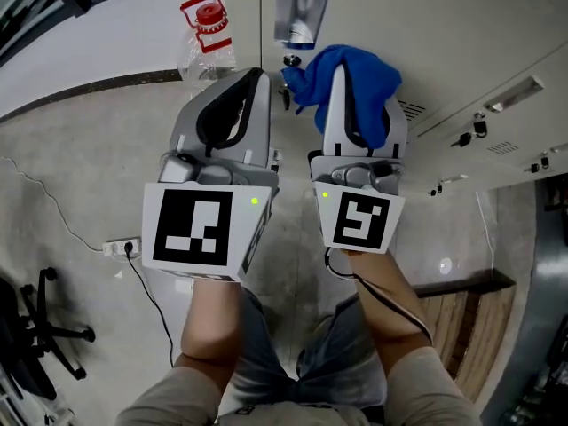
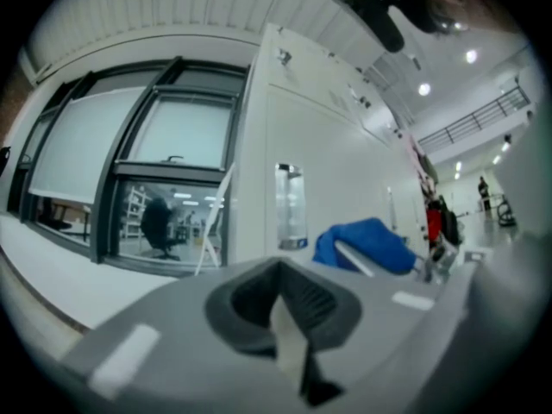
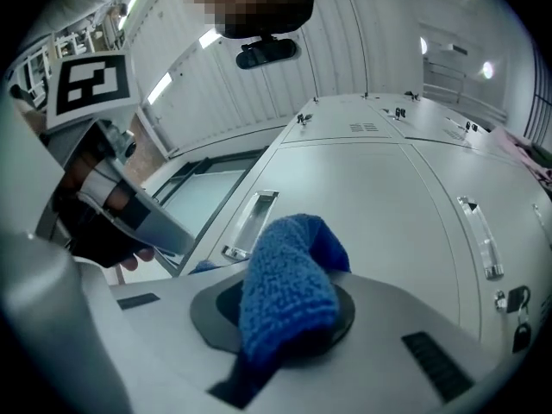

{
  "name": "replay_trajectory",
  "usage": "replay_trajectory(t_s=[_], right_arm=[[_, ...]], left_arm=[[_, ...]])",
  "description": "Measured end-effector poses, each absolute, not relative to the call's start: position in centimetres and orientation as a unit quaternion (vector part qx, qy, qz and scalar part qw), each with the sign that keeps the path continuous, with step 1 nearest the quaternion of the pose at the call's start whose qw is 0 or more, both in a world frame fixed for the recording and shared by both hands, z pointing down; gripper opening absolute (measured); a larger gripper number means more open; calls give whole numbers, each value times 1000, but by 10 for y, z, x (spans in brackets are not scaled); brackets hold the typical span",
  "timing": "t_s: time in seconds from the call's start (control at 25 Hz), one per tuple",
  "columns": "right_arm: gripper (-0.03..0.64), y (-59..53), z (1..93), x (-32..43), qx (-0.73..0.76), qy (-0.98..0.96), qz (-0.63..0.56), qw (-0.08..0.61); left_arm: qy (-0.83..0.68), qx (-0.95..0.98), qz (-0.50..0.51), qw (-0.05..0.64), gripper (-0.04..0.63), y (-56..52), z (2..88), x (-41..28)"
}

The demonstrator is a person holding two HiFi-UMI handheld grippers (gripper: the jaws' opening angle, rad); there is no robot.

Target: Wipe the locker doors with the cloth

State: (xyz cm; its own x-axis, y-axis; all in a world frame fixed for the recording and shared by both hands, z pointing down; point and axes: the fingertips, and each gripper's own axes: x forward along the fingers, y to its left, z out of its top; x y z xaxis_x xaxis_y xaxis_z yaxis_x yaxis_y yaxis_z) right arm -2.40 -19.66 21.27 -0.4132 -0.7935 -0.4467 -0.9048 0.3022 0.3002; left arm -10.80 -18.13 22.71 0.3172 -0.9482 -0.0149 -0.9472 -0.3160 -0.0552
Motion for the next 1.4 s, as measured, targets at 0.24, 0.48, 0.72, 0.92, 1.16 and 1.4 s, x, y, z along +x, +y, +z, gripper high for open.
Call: replay_trajectory(t_s=[0.24,0.48,0.72,0.92,1.16,1.4], right_arm=[[32,-196,241,-40,-524,807,255,96],[32,-198,252,-55,-515,816,245,95],[32,-197,257,-66,-506,822,240,103],[32,-196,283,-82,-483,836,249,71],[32,-198,323,-76,-476,835,275,14],[32,-200,335,-59,-467,840,275,-25]], left_arm=[[592,-806,-8,23,3,-179,228,-118],[600,-800,-3,22,2,-178,226,-125],[604,-796,-3,24,2,-175,223,-129],[605,-796,-10,25,2,-176,226,-128],[602,-798,-8,16,2,-179,231,-121],[591,-806,-8,21,2,-180,232,-109]])
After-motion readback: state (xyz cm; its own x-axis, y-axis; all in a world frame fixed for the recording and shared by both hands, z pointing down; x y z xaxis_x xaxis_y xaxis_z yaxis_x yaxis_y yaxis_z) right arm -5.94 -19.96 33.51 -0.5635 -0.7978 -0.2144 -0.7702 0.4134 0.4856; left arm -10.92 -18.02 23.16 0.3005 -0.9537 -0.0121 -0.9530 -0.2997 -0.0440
